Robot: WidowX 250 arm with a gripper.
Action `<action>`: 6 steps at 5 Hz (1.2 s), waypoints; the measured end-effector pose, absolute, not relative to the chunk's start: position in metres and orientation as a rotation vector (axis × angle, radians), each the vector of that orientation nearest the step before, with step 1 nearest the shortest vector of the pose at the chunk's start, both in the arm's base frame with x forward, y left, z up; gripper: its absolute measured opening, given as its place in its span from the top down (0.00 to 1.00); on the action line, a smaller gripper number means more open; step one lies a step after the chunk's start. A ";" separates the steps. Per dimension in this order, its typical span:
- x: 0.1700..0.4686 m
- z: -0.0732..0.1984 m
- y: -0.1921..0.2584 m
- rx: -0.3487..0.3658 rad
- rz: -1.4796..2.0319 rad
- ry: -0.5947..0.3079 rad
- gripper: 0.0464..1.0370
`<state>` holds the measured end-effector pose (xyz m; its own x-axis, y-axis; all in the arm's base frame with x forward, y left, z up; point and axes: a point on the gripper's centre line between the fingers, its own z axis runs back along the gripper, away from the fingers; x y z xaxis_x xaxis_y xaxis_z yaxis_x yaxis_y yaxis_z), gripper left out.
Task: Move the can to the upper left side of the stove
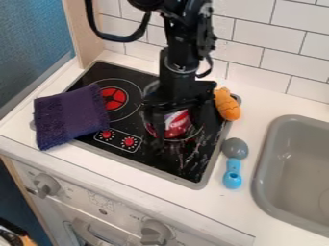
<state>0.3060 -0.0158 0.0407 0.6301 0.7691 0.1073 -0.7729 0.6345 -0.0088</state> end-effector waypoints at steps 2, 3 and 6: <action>0.330 0.042 0.023 0.070 1.004 -0.129 0.04; 0.336 0.044 0.041 0.127 1.060 -0.156 0.04; 0.347 0.042 0.108 0.134 1.251 -0.166 0.04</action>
<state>0.3468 0.1076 0.0415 0.3055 0.9313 0.1983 -0.9508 0.3096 0.0106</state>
